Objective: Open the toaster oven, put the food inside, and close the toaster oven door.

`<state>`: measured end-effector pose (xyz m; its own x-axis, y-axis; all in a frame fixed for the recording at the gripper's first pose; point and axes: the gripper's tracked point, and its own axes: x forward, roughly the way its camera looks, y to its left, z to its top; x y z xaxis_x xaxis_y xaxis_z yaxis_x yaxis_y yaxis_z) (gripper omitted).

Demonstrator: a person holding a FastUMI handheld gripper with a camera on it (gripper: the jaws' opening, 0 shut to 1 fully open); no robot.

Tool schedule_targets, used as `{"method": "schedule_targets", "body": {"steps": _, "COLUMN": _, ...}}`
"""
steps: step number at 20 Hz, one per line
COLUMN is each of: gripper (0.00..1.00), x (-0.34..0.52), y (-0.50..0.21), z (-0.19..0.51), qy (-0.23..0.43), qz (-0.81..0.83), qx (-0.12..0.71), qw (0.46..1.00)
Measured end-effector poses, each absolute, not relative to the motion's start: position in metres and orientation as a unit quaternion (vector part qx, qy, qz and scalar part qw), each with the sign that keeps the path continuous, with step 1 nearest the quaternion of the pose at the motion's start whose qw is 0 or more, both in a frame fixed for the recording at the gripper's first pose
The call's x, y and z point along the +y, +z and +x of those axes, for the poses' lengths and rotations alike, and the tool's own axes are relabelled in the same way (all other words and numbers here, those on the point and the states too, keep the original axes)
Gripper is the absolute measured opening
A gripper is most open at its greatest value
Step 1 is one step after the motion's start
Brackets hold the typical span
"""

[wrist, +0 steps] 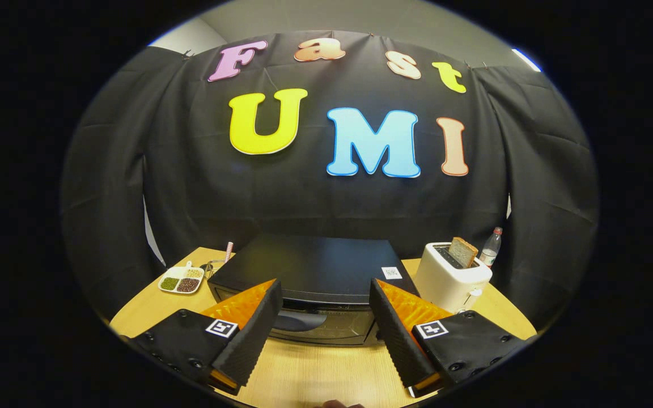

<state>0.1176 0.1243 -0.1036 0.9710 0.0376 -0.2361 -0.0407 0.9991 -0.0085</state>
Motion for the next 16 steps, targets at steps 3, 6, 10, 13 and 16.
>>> {"method": "schedule_targets", "body": {"steps": 3, "gripper": 0.98, "x": 0.127, "y": -0.123, "z": 0.135, "qy": 0.017, "qz": -0.014, "qx": 0.137, "qw": 0.99}}
{"method": "schedule_targets", "body": {"steps": 6, "gripper": 0.98, "x": 0.139, "y": -0.141, "z": 0.149, "qy": 0.019, "qz": -0.012, "qx": 0.159, "qw": 0.987}}
{"method": "schedule_targets", "body": {"steps": 10, "gripper": 0.98, "x": 0.155, "y": -0.155, "z": 0.156, "qy": 0.025, "qz": -0.012, "qx": 0.175, "qw": 0.984}}
{"method": "schedule_targets", "body": {"steps": 13, "gripper": 0.98, "x": 0.16, "y": -0.17, "z": 0.161, "qy": 0.023, "qz": -0.02, "qx": 0.187, "qw": 0.982}}
{"method": "schedule_targets", "body": {"steps": 16, "gripper": 0.99, "x": 0.162, "y": -0.169, "z": 0.167, "qy": 0.015, "qz": -0.01, "qx": 0.189, "qw": 0.982}}
